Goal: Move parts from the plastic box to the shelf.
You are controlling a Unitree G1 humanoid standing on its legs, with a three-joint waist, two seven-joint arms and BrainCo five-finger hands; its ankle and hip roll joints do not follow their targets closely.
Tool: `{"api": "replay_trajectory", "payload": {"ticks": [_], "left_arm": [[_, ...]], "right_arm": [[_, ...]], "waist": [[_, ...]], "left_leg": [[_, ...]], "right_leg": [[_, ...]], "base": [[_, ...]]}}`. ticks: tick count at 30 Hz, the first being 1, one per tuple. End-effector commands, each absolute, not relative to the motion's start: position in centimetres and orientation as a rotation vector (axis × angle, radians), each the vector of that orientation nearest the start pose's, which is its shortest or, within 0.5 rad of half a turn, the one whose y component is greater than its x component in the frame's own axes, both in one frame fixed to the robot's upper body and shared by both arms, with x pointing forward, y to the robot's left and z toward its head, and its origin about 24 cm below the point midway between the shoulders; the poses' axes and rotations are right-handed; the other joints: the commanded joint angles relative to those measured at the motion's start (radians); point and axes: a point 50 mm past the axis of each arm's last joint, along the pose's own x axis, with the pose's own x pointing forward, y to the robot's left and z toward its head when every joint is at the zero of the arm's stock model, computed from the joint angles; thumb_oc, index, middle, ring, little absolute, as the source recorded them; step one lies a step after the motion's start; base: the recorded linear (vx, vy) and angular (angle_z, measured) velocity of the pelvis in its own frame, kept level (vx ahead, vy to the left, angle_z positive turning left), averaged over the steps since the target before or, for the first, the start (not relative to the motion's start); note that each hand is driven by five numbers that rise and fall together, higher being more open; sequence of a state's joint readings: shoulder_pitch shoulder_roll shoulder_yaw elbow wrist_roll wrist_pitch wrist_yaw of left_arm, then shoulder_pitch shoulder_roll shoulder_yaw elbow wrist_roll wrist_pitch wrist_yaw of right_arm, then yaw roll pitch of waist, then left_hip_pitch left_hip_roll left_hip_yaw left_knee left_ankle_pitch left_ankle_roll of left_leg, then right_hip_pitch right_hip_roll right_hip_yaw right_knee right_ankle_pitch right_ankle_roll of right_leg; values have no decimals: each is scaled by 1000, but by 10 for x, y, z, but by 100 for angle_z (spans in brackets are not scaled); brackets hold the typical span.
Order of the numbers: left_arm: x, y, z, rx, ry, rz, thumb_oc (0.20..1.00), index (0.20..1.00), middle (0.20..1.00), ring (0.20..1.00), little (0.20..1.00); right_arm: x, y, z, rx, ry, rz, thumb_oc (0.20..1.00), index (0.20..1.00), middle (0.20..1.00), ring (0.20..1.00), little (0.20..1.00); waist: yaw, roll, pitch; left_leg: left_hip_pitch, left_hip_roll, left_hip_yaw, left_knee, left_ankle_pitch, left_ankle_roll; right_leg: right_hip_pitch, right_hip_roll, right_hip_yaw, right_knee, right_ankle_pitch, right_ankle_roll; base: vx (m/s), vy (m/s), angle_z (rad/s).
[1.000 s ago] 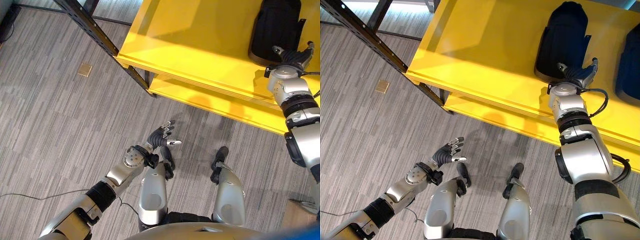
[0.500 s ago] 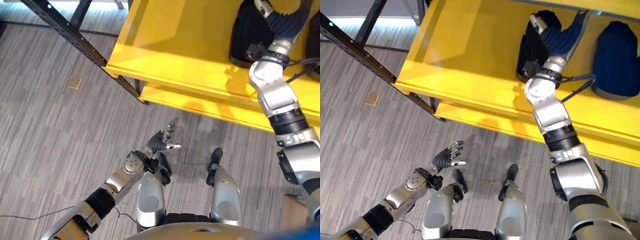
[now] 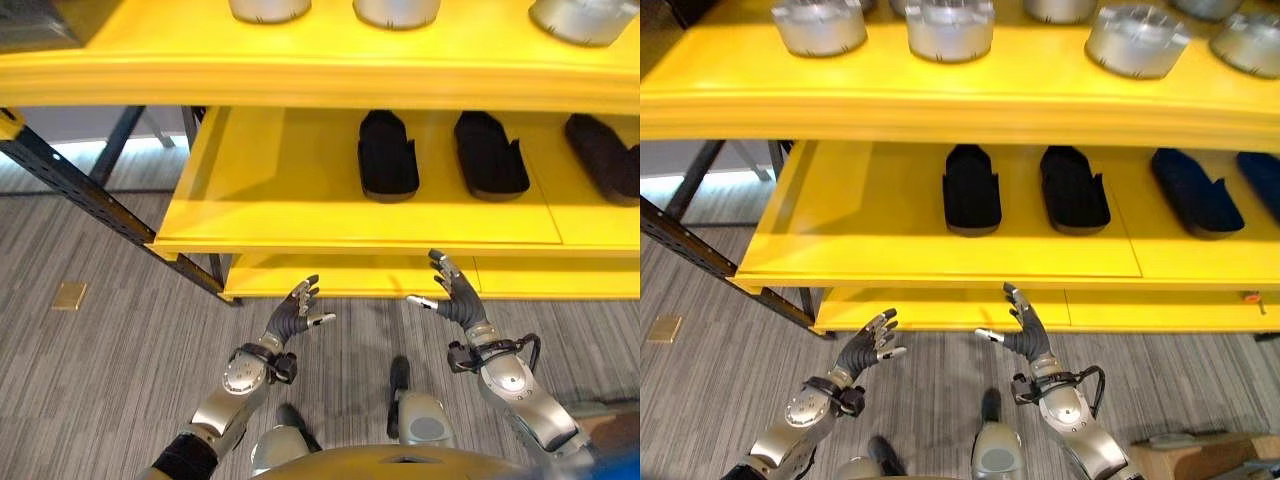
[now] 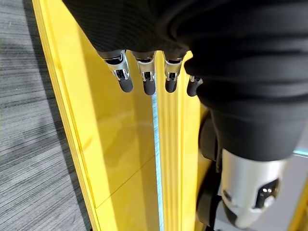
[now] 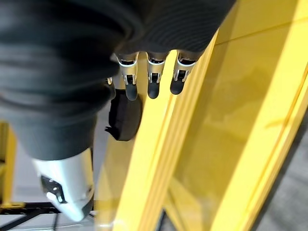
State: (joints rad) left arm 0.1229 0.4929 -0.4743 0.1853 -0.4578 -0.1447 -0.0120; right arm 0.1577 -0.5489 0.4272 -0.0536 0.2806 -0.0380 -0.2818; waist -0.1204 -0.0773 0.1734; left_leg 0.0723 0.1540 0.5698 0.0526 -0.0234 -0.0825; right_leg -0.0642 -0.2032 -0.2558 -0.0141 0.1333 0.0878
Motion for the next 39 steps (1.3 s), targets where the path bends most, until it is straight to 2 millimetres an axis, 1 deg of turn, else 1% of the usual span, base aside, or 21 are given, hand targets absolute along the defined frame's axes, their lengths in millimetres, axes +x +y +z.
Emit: {"api": "replay_trajectory", "payload": {"ticks": [1,2,3,4,6,7,10,13,14,15,16,18,19,20,23,28,30,33,34,36,39], "left_arm": [[200,150,-14,36,233,-434,1000,1000,1000,1000,1000],[202,152,-17,52,241,-428,1000,1000,1000,1000,1000],[203,152,-18,60,237,-420,1000,1000,1000,1000,1000],[205,155,-19,76,235,-399,1000,1000,1000,1000,1000],[205,157,-19,82,233,-391,1000,1000,1000,1000,1000],[207,162,-18,86,233,-380,1000,1000,1000,1000,1000],[207,168,-19,68,240,-362,1000,1000,1000,1000,1000],[203,175,-22,47,248,-327,1000,1000,1000,1000,1000],[199,181,-23,37,256,-293,1000,1000,1000,1000,1000],[197,184,-23,33,262,-276,1000,1000,1000,1000,1000],[190,192,-29,2,269,-183,1000,1000,1000,1000,1000],[187,193,-31,-1,272,-166,1000,1000,1000,1000,1000],[187,193,-31,-3,272,-161,1000,1000,1000,1000,1000],[187,195,-31,-14,270,-141,1000,1000,1000,1000,1000],[186,199,-30,-8,266,-138,1000,1000,1000,1000,1000],[185,201,-28,-14,266,-140,1000,1000,1000,1000,1000],[187,200,-25,-22,255,-144,1000,1000,1000,1000,1000],[189,199,-22,-18,245,-151,1000,1000,1000,1000,1000],[193,197,-19,-28,237,-146,1000,1000,1000,1000,1000],[199,195,-15,-24,219,-145,1000,1000,1000,1000,1000],[203,191,-12,-29,201,-146,1000,1000,1000,1000,1000]], "right_arm": [[231,-179,50,-232,-38,58,1000,1000,1000,1000,1000],[228,-181,38,-235,-8,27,1000,1000,1000,1000,1000],[228,-182,35,-218,8,18,1000,1000,1000,1000,1000],[231,-180,32,-228,8,28,1000,1000,1000,1000,1000],[232,-179,32,-230,8,33,1000,1000,1000,1000,1000],[233,-181,32,-236,10,25,1000,1000,1000,1000,1000],[234,-187,32,-245,17,3,1000,1000,1000,1000,1000],[237,-189,35,-265,15,-1,1000,1000,1000,1000,1000],[238,-190,37,-282,22,8,1000,1000,1000,1000,1000],[240,-190,38,-294,25,14,1000,1000,1000,1000,1000],[243,-191,37,-345,41,45,1000,1000,1000,1000,1000],[242,-194,37,-369,54,33,1000,1000,1000,1000,1000],[242,-194,37,-372,55,34,1000,1000,1000,1000,1000],[239,-204,35,-407,71,11,1000,1000,1000,1000,1000],[235,-220,33,-453,95,-43,1000,1000,1000,1000,1000],[228,-239,31,-516,105,-111,1000,1000,1000,1000,1000],[223,-252,32,-554,104,-156,1000,1000,1000,1000,1000],[220,-263,32,-568,110,-205,1000,1000,1000,1000,1000],[218,-271,33,-568,101,-229,1000,1000,1000,1000,1000],[219,-271,34,-561,88,-234,1000,1000,1000,1000,1000],[221,-268,35,-554,69,-241,1000,1000,1000,1000,1000]], "waist": [[-2,53,74],[-6,44,74],[-5,42,76],[4,41,82],[7,43,83],[9,47,81],[17,55,73],[31,56,66],[43,51,59],[51,47,58],[82,6,56],[87,0,57],[87,1,57],[73,0,58],[55,1,62],[32,-3,64],[16,-4,63],[-2,-4,60],[-17,0,56],[-25,4,49],[-27,9,43]], "left_leg": [[20,-16,-82,-45,29,47],[39,-25,-64,-80,37,52],[45,-24,-53,-91,39,48],[55,-19,-11,-99,43,42],[54,-19,1,-100,46,45],[40,-22,10,-88,46,56],[14,-18,14,-50,34,75],[4,-7,26,-7,9,96],[-3,2,41,19,-2,103],[-8,14,49,33,2,97],[-52,85,107,101,27,52],[-60,111,120,114,39,33],[-58,116,121,115,41,30],[-53,134,128,109,57,11],[-46,147,135,109,76,-11],[-33,159,139,110,93,-30],[-28,179,139,117,120,-51],[-19,200,141,124,144,-71],[-4,220,140,125,174,-94],[12,236,134,121,202,-116],[19,238,114,112,225,-131]], "right_leg": [[38,-25,24,147,-114,107],[19,-49,18,125,-51,143],[2,-63,4,122,-24,153],[-18,-71,-43,147,-4,158],[-23,-66,-54,173,-15,156],[-28,-48,-55,239,-54,142],[-29,-31,-54,348,-143,106],[-30,-50,-77,439,-193,83],[-20,-53,-99,454,-238,71],[3,-46,-115,424,-249,61],[124,-19,-208,199,-204,55],[151,-14,-225,140,-178,55],[154,-10,-224,131,-173,55],[156,-5,-217,104,-156,58],[156,16,-207,79,-144,51],[152,38,-194,52,-134,39],[148,55,-182,38,-131,28],[145,69,-170,27,-133,18],[143,88,-158,12,-133,7],[142,100,-149,-2,-132,-2],[139,111,-139,-7,-135,-10]], "base": [[-169,356,-13],[-196,260,-26],[-292,236,-69],[-194,84,-77],[-164,54,-104],[-173,39,-104],[-121,3,-52],[-94,-73,-36],[-91,-208,-112],[-83,-601,-118],[-55,-593,-122],[-39,-403,-150],[-54,-290,-233],[-56,-297,-180],[-41,-288,-89],[-11,-261,-74],[14,-354,-31],[14,-328,-48],[20,-437,-66],[14,-336,-50],[17,-175,-53]]}}
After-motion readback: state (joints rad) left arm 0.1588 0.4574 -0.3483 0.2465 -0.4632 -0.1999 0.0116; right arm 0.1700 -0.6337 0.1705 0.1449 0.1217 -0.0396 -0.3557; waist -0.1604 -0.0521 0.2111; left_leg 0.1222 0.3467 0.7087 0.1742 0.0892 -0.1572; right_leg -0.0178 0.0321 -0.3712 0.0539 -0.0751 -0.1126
